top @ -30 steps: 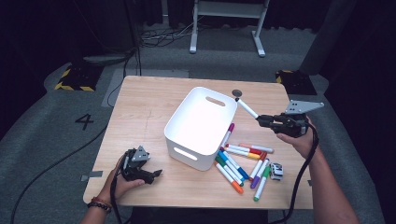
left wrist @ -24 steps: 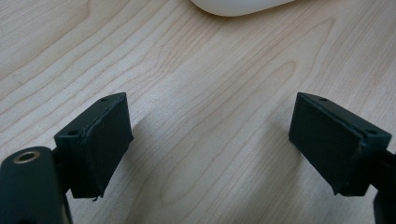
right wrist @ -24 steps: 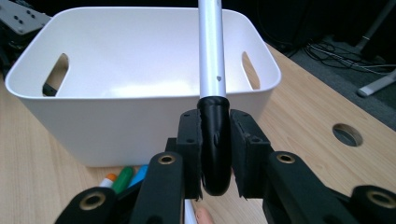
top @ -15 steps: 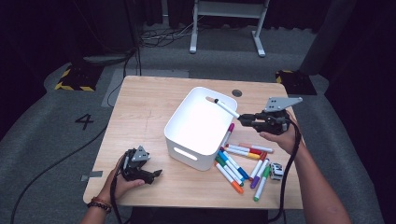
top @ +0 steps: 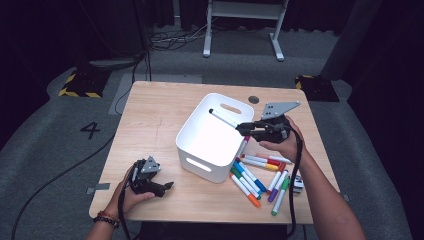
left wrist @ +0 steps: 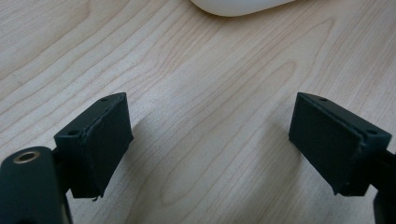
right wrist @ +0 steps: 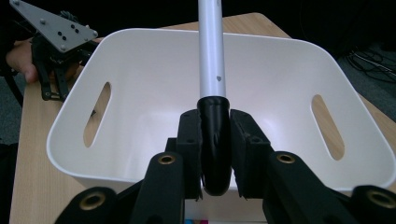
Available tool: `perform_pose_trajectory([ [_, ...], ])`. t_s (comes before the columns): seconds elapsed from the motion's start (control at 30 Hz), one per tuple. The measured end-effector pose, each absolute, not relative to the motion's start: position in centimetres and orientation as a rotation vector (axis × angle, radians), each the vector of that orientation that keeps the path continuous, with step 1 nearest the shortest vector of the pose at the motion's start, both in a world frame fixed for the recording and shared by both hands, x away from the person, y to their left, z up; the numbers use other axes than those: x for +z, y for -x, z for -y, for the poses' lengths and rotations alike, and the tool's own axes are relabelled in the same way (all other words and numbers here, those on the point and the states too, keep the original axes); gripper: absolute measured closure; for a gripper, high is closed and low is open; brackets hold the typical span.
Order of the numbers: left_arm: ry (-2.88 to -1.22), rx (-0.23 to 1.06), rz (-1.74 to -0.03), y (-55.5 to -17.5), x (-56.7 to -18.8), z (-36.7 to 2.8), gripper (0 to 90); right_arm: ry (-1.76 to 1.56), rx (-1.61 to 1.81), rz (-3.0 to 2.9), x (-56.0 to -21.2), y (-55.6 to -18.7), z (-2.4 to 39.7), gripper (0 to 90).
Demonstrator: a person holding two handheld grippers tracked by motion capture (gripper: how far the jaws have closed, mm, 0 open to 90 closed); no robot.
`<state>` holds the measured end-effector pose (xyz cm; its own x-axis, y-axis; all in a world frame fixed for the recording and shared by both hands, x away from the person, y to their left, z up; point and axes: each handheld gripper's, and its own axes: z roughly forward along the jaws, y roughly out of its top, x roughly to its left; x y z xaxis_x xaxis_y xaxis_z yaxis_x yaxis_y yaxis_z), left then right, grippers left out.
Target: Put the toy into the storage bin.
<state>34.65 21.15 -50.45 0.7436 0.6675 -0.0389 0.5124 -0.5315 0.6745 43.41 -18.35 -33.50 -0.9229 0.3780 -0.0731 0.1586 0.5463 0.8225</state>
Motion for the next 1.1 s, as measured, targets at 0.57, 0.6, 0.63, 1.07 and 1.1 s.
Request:
perform_pose_trajectory([
  [0.57, -2.251, 0.305, -0.871, -34.6, -50.4, -21.2, 14.1, -0.456, 1.074, -2.754, -35.4, -42.7, 11.9, 75.2],
  [0.6, -2.251, 0.305, -0.87, -34.6, -50.4, -21.2, 14.3, -0.455, 1.065, -2.764, -35.4, -42.6, 11.7, 75.2],
  [0.63, -2.251, 0.307, -0.869, -34.6, -50.4, -21.2, 14.4, -0.46, 1.06, -2.779, -35.5, -42.4, 11.5, 75.2],
  [1.07, -2.25, 0.302, -0.872, -34.6, -50.4, -21.2, 14.4, -0.408, 0.87, -2.923, -36.6, -40.2, 10.1, 75.1],
  [1.1, -2.25, 0.302, -0.872, -34.6, -50.4, -21.2, 14.4, -0.408, 0.87, -2.923, -36.6, -40.2, 10.1, 75.1],
])
